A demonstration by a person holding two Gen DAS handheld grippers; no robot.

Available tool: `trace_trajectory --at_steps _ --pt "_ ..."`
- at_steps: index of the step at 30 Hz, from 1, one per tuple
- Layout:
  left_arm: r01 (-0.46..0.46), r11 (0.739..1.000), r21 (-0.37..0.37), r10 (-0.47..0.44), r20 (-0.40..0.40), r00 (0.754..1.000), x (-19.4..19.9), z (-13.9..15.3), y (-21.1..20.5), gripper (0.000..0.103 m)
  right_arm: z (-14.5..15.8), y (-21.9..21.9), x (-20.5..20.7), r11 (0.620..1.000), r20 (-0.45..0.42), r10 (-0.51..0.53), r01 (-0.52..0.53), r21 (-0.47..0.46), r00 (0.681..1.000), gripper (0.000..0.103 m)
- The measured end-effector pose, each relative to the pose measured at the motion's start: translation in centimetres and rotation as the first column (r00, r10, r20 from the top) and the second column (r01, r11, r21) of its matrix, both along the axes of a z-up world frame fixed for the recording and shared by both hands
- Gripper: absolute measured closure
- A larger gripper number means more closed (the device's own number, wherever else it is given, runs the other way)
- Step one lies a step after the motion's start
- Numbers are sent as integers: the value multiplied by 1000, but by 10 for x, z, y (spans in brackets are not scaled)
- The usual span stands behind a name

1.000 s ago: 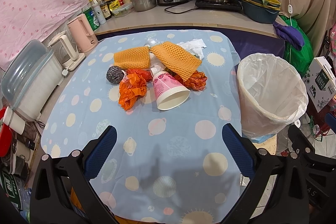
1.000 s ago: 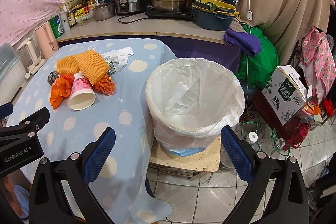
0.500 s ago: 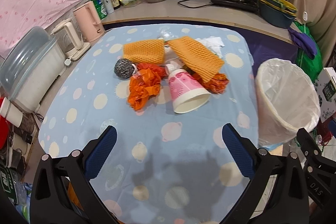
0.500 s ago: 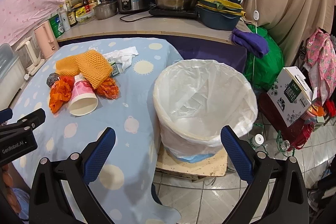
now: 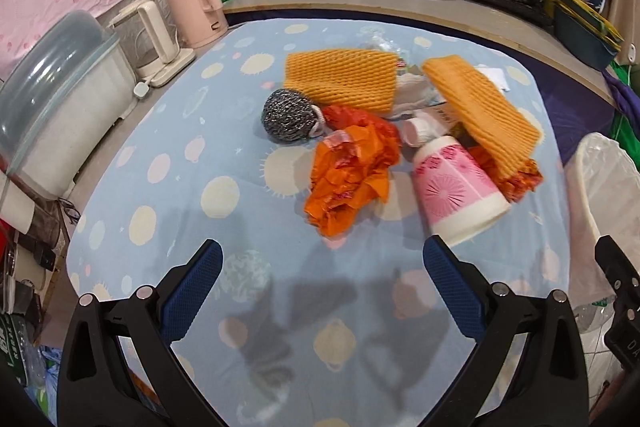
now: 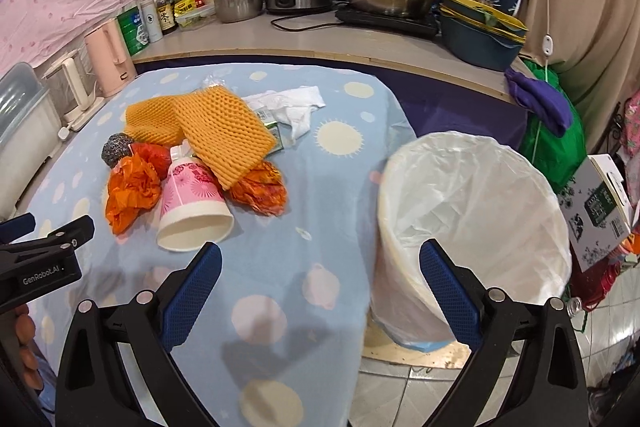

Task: Collect trash
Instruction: 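Grasp the orange plastic bag with the left tool while the right tool grasps the orange mesh sleeve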

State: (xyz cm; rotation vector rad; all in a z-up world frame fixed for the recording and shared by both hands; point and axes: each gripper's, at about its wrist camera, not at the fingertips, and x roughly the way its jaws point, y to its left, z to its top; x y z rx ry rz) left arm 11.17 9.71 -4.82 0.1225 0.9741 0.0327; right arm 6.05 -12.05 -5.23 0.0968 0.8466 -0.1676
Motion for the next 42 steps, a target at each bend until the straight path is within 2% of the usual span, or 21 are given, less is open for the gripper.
trace_trajectory --at_steps 5,10,18,21,23,24,25,26,28,36,39,42 --pt "-2 1000 -24 2 -13 1000 29 -12 13 7 -8 8 23 999 -6 1 -1 34 1000 11" --pt "2 997 -73 -5 -44 999 59 -27 19 7 -14 15 38 1000 -8 7 -7 19 1000 11" --pt "-7 996 -86 1 -72 997 88 -53 19 8 -21 12 58 1000 -27 -2 3 22 1000 15" --pt "-1 994 -109 -9 -95 995 94 -61 18 21 -22 12 64 1000 -25 2 -2 28 1000 15" --pt "1 990 -144 -19 -124 992 98 -66 19 36 -23 13 69 999 -24 11 -10 42 1000 16" --pt "2 987 -163 -23 -131 991 99 -68 20 39 -23 13 71 999 -23 13 -12 47 1000 17" --pt "2 985 -175 -26 -132 991 100 -68 20 46 -24 14 74 999 -22 14 -13 48 1000 20" --pt "9 985 -175 -32 -131 991 100 -68 19 55 -24 15 78 999 -23 17 -16 49 1000 21" --pt "19 985 -169 -41 -130 991 98 -68 16 66 -24 15 84 998 -18 24 -23 55 1000 24" --pt "32 982 -185 -55 -118 992 91 -63 15 81 -27 10 115 994 11 42 -42 101 999 35" --pt "37 983 -182 -58 -112 992 88 -61 14 83 -34 6 127 988 10 51 -52 146 999 39" --pt "42 982 -183 -62 -109 992 85 -58 14 85 -41 6 135 985 -9 63 -60 161 998 58"
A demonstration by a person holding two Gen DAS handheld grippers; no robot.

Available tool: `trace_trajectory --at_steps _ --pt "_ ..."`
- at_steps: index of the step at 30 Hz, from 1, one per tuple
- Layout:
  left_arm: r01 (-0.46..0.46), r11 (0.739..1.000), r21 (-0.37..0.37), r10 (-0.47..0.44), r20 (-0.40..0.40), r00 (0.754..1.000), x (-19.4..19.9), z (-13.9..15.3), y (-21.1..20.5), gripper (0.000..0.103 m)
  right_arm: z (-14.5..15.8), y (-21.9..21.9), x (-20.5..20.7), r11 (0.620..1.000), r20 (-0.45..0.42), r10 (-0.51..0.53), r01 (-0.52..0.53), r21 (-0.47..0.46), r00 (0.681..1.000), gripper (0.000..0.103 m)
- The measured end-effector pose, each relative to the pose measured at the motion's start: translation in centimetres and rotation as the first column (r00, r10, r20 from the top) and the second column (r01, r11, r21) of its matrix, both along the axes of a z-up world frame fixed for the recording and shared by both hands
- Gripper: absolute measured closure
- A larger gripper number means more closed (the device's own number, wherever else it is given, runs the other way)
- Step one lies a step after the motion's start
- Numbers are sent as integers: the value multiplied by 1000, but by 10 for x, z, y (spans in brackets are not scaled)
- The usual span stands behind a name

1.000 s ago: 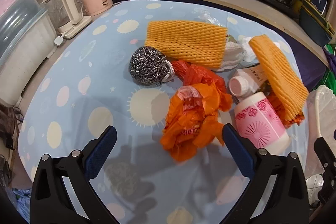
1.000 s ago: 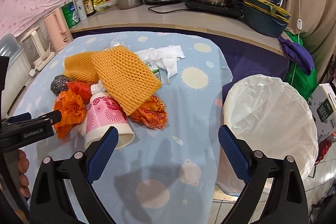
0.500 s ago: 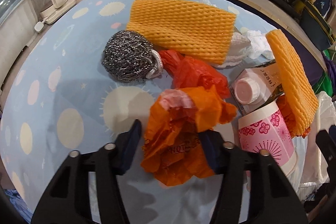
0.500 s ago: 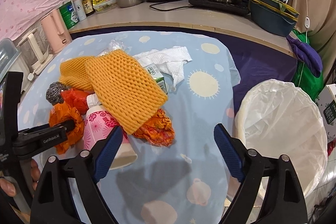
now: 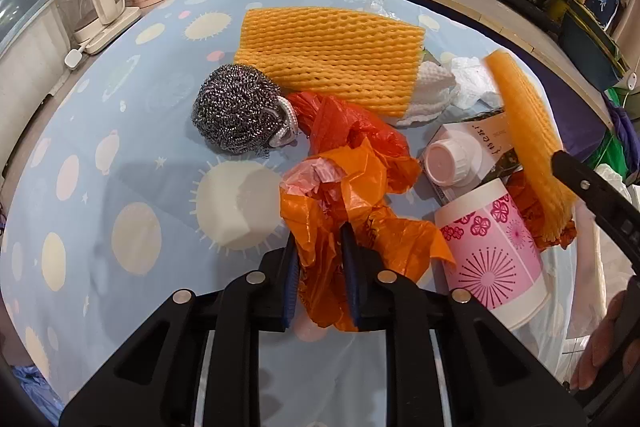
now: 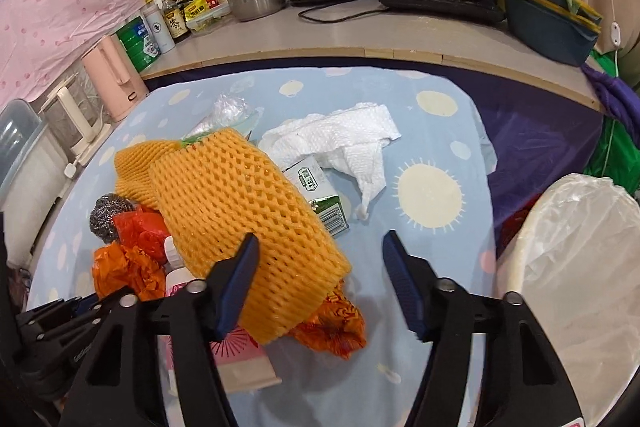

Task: Collect trash
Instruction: 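Grasp the orange plastic bag with the left tool while the right tool grasps the orange mesh sleeve, then carry the orange bag and mesh sleeve over the white trash bin with both tools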

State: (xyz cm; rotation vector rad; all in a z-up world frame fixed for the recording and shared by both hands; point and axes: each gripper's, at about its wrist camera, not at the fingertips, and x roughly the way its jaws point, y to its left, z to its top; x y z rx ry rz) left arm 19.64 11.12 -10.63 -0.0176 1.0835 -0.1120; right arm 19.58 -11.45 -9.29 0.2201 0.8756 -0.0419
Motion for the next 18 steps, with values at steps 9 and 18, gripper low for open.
trace_trajectory --at_steps 9,18 --pt "7 1000 -10 -7 36 999 -19 20 5 85 10 6 -17 999 25 33 -32 -14 999 93" --pt "6 1000 -7 -5 54 999 -40 33 9 85 19 -4 -28 998 47 43 -45 42 998 53"
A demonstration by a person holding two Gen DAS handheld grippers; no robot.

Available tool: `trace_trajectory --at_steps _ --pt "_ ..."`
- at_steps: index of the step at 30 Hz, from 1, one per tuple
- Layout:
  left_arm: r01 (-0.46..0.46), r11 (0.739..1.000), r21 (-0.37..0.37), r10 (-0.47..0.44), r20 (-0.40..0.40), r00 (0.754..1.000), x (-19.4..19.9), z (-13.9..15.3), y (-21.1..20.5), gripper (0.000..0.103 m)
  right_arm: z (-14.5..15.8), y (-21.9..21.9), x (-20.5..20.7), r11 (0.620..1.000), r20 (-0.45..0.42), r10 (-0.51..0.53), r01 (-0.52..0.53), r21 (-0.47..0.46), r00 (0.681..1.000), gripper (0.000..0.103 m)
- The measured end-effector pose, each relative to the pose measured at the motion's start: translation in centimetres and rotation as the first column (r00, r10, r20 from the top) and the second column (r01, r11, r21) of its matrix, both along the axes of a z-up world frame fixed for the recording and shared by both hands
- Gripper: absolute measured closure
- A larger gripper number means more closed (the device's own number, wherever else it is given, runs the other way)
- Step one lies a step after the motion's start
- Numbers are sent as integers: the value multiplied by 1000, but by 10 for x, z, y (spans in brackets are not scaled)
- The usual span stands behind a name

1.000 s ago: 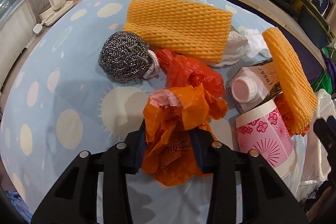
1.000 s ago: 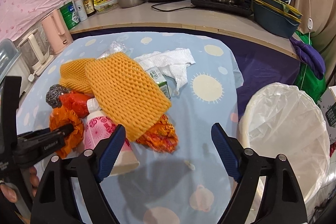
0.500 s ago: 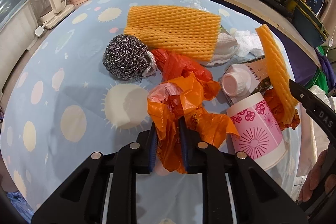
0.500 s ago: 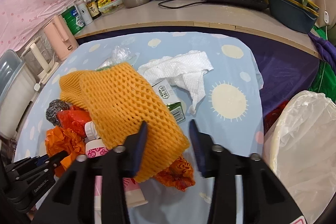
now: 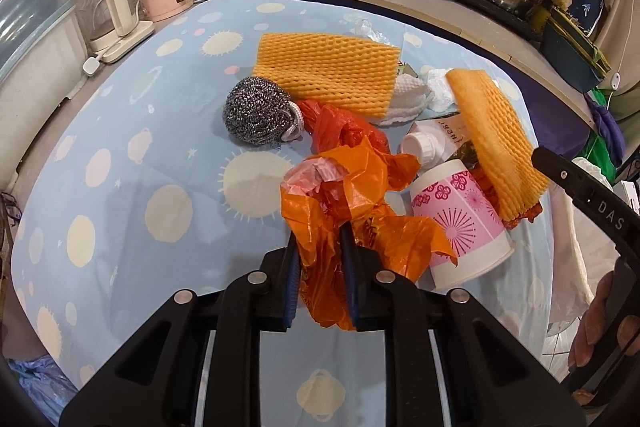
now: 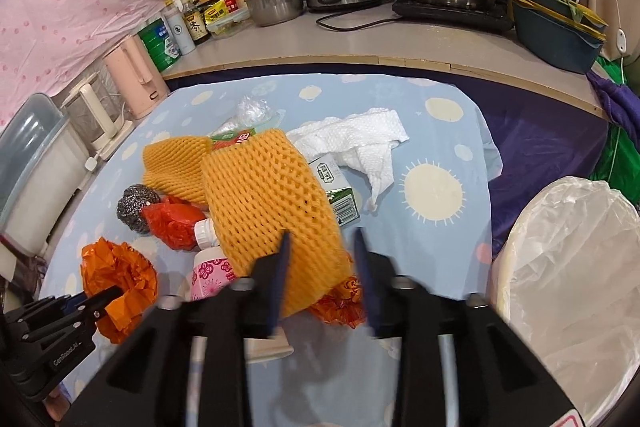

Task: Collect trash
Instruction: 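Carry the orange bag and mesh sleeve over the white trash bin with both tools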

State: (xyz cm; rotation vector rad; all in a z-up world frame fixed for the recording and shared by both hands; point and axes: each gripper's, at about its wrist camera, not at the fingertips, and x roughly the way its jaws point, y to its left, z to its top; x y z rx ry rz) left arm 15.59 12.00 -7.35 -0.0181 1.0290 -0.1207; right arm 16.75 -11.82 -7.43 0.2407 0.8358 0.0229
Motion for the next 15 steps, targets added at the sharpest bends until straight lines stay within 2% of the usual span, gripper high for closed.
trace_trajectory --at_steps 3,5,8,9,11,15 --pt "2 1000 0 -2 3 1000 -5 2 0 85 -7 -4 5 999 -20 13 -12 31 1000 51" --pt "4 1000 0 -4 7 1000 -7 3 -1 85 -14 -7 11 998 -35 22 -20 53 999 43" --pt "8 1000 4 -8 8 1000 -8 3 -2 85 -27 -11 18 996 -68 38 -32 84 997 44" --pt "8 1000 4 -8 9 1000 -9 3 -2 85 -29 -11 19 995 -74 46 -39 92 996 48" --pt "8 1000 5 -8 14 1000 -10 5 -1 85 -27 -7 16 995 -69 60 -55 78 996 73" --pt "11 1000 7 -12 23 1000 -15 10 -4 85 -15 2 5 998 -44 64 -62 26 997 89"
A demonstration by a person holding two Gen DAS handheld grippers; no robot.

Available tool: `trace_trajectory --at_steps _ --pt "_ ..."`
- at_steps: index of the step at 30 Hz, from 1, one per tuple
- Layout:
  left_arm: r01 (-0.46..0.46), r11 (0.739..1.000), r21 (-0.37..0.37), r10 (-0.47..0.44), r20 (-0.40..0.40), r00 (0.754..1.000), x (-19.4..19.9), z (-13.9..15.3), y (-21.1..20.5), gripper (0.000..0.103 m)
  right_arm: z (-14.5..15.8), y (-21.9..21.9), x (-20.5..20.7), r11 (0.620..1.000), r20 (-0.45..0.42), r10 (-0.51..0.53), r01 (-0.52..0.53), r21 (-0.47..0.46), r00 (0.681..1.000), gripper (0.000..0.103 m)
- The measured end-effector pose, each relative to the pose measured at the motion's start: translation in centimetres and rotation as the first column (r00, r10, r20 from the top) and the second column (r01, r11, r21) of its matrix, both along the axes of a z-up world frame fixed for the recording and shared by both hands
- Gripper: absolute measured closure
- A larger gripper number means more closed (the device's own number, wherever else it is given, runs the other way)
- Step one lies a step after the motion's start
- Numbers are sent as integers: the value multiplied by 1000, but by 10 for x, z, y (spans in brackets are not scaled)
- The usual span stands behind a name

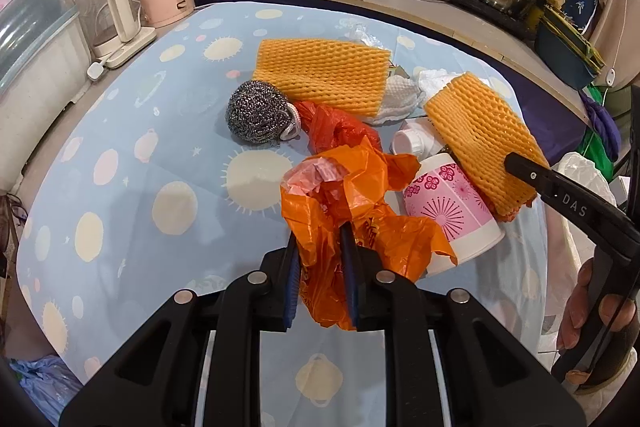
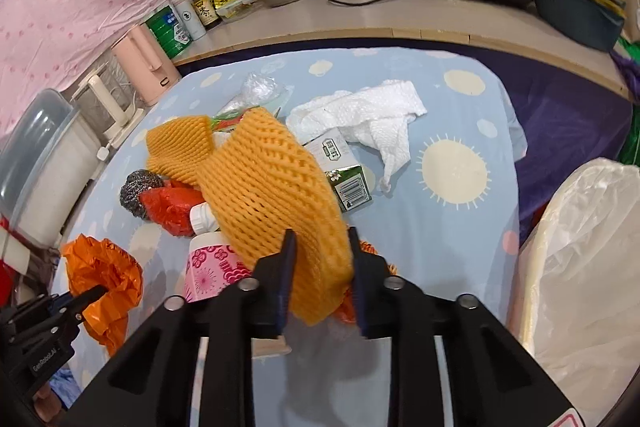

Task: Collect trash
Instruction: 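Carry the orange bag and mesh sleeve over the white trash bin with both tools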

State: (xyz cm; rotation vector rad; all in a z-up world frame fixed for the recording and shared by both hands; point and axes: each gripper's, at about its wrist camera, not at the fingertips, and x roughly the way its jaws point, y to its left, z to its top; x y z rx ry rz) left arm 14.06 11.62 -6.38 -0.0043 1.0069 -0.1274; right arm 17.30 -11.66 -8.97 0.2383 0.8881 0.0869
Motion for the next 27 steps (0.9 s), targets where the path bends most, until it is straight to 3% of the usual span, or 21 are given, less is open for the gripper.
trace_trajectory --at_steps 15,27 --pt "84 996 -18 -82 85 993 -43 46 -24 85 97 -28 -78 993 196 -105 112 -29 975 93" --pt "286 958 -28 -280 134 951 -90 76 -94 85 116 -94 -161 942 165 -317 330 -60 934 93"
